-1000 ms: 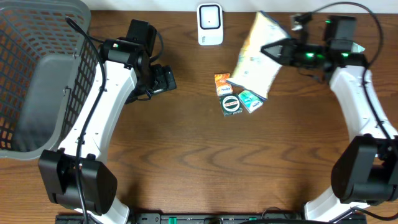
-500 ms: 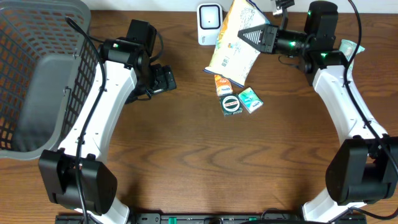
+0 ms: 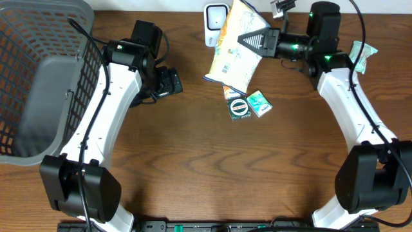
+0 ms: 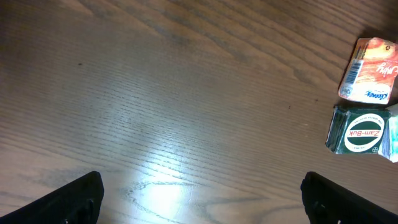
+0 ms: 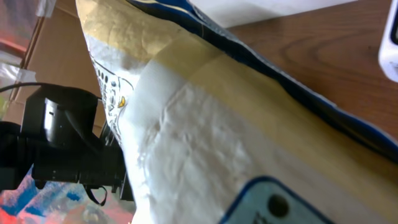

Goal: Scan the item barcode
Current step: 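Hold the snack bag in front of the white scanner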

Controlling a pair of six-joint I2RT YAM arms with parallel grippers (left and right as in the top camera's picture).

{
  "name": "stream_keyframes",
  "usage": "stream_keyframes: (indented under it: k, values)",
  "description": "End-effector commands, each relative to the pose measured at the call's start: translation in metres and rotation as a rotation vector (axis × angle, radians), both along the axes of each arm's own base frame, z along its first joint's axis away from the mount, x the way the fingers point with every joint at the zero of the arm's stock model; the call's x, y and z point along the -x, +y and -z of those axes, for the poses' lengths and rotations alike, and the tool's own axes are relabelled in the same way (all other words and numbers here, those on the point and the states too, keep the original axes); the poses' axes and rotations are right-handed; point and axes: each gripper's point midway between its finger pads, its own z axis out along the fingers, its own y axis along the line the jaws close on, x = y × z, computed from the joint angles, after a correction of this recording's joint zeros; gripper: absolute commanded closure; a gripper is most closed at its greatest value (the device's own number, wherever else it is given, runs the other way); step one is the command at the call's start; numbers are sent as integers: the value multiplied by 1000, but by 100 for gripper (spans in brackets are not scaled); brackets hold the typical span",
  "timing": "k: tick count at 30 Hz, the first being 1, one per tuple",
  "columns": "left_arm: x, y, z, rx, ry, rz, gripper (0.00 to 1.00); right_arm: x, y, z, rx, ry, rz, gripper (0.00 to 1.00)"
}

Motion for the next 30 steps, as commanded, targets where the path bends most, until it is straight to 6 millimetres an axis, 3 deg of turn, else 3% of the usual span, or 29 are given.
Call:
stream_keyframes:
  k: [1,30]
  values:
    - [1,1,3,-3,12,-15,0,8,8,-15,-7,-28,-16,99]
    - [1,1,3,-3,12,-15,0,13,20,-10,4,-5,-28,99]
